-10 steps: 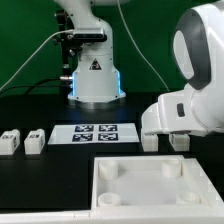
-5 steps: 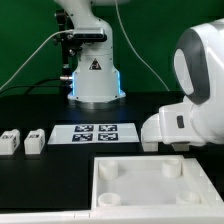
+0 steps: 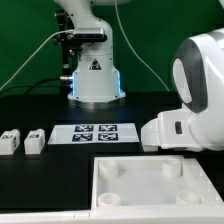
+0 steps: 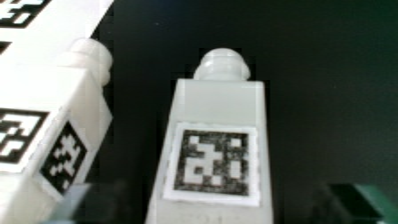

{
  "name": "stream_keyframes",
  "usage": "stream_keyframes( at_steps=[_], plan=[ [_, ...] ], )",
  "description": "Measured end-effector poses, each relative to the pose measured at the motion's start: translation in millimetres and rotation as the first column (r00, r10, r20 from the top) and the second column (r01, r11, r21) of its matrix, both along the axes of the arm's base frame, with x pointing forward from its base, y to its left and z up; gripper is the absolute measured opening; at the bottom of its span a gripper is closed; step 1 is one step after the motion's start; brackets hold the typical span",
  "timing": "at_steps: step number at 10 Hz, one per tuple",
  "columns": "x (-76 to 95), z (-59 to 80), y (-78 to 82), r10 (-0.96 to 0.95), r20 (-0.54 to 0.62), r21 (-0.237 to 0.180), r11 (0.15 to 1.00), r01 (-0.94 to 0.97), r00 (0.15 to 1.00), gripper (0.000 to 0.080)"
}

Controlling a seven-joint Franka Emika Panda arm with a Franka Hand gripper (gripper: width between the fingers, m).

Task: Assemble one leg

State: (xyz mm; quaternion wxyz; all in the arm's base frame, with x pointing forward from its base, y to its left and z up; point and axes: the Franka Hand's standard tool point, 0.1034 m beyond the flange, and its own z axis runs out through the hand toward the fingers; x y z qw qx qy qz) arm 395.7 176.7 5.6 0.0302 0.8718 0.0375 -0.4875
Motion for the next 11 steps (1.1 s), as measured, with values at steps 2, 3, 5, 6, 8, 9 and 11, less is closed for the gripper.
stream_keyframes(
  at_steps=[2, 3, 5, 6, 8, 9, 11],
  plan=[
    [0.0, 0.0, 0.0, 0.000, 0.000, 0.000, 1.000, 0.000, 1.000, 0.0290],
    [0.0, 0.0, 0.0, 0.000, 0.000, 0.000, 1.000, 0.000, 1.000, 0.0290],
    [0.0, 0.0, 0.0, 0.000, 0.000, 0.000, 1.000, 0.000, 1.000, 0.0290],
    [0.0, 0.0, 0.0, 0.000, 0.000, 0.000, 1.000, 0.000, 1.000, 0.0290],
    [0.0, 0.0, 0.0, 0.000, 0.000, 0.000, 1.000, 0.000, 1.000, 0.0290],
    [0.0, 0.0, 0.0, 0.000, 0.000, 0.000, 1.000, 0.000, 1.000, 0.0290],
    [8.2, 9.0, -2.4, 0.016, 0.022, 0.016, 1.000, -0.016, 1.000, 0.0291]
  ],
)
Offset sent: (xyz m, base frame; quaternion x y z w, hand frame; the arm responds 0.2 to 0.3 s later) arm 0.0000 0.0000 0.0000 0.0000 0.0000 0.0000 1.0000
